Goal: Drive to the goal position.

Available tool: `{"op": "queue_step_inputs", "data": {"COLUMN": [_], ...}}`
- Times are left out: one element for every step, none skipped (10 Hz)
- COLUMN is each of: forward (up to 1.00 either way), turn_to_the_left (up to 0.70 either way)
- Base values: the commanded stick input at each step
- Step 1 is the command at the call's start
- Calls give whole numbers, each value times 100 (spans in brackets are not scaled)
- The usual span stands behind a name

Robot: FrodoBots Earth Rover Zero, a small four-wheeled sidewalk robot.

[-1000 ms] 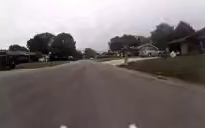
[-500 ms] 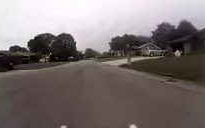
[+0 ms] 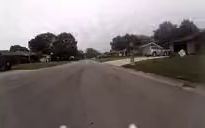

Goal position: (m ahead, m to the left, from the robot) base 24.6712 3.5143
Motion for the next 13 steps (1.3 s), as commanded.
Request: {"op": "queue_step_inputs", "data": {"forward": [100, 100, 100, 100, 100, 100, 100, 100, 100, 100, 100, 100, 100], "turn_to_the_left": [0, 0, 0, 0, 0, 0, 0, 0, -11, -27, -32, -37, -21]}}
